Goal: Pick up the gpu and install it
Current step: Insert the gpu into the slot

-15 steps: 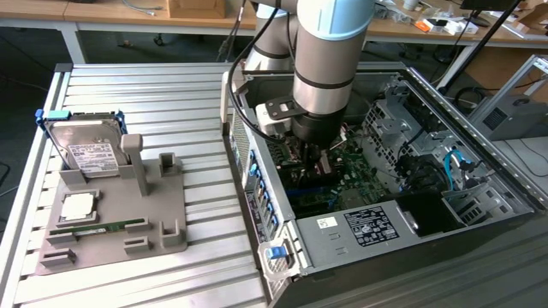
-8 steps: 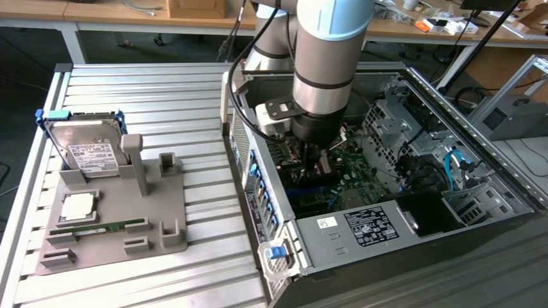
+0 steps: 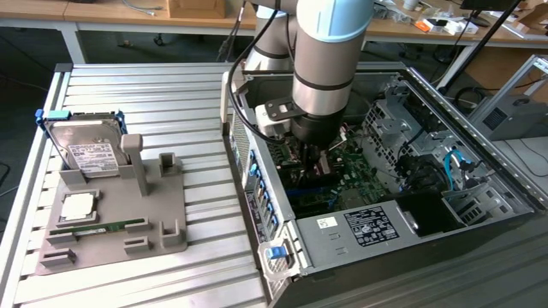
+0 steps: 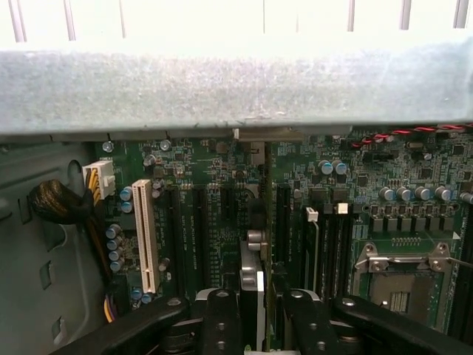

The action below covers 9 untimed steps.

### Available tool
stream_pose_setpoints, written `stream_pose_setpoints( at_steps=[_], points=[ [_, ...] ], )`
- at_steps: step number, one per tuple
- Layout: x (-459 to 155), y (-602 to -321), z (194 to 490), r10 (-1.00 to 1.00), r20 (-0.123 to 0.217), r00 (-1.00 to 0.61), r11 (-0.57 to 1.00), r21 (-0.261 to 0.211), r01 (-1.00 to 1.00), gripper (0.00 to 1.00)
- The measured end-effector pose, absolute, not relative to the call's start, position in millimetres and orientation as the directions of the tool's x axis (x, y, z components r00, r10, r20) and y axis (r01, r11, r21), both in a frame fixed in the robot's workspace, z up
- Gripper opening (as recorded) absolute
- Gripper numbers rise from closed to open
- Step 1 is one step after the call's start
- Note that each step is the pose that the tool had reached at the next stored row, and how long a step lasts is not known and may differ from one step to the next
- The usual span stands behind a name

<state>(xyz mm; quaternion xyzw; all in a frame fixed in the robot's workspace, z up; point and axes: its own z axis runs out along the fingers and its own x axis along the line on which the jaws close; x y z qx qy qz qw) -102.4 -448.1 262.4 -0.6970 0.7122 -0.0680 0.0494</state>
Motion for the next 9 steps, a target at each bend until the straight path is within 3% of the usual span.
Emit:
stream_pose_setpoints(
  at_steps=[9],
  points=[
    [-102.4,-448.1,260.6,-0.999,0.026,-0.024,0.019,-0.166,-0.986,0.27]
  ],
)
